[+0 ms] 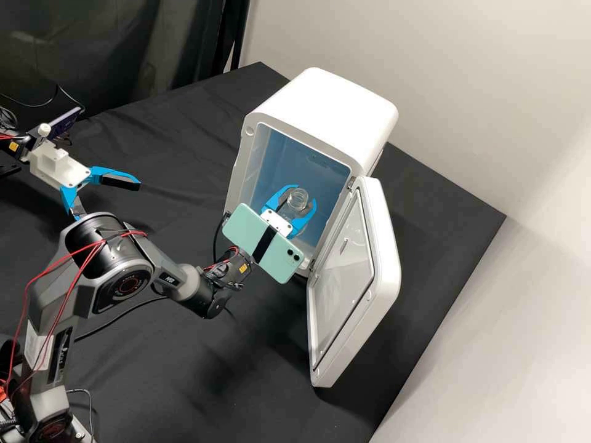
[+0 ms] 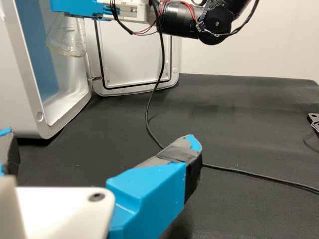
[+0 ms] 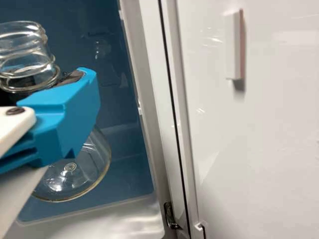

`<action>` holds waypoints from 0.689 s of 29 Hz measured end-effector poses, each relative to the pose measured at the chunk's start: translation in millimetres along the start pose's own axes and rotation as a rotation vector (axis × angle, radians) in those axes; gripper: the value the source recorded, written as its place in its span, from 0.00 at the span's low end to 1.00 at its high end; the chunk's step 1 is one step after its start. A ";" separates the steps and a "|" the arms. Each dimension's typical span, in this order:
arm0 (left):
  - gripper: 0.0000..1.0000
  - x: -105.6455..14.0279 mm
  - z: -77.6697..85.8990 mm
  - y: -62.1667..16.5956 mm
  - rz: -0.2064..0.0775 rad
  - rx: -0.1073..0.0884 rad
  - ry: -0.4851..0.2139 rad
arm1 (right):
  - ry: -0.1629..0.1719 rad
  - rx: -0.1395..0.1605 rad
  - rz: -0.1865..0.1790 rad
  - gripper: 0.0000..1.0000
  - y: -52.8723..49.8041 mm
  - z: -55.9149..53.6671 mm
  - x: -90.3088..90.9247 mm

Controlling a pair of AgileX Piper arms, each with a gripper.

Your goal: Place the flask in the incubator

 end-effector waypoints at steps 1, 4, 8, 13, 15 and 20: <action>1.00 0.0 0.0 0.0 0.000 0.000 0.000 | -0.005 -0.001 -0.003 0.00 0.1 0.7 1.5; 1.00 0.0 0.0 0.0 0.000 0.000 0.000 | -0.018 -0.008 -0.008 0.00 -0.8 3.5 5.5; 1.00 0.0 0.0 0.0 0.000 0.000 0.000 | -0.023 -0.024 -0.009 0.00 -0.3 6.4 13.2; 1.00 0.0 0.0 0.0 0.000 0.000 0.000 | -0.027 -0.038 -0.009 0.00 1.3 8.2 22.0; 1.00 0.0 0.0 0.0 0.000 0.000 0.000 | -0.032 -0.041 -0.009 0.00 2.5 8.4 25.3; 1.00 0.0 0.0 0.0 0.000 0.000 0.000 | -0.017 -0.044 0.006 0.00 6.3 4.8 32.2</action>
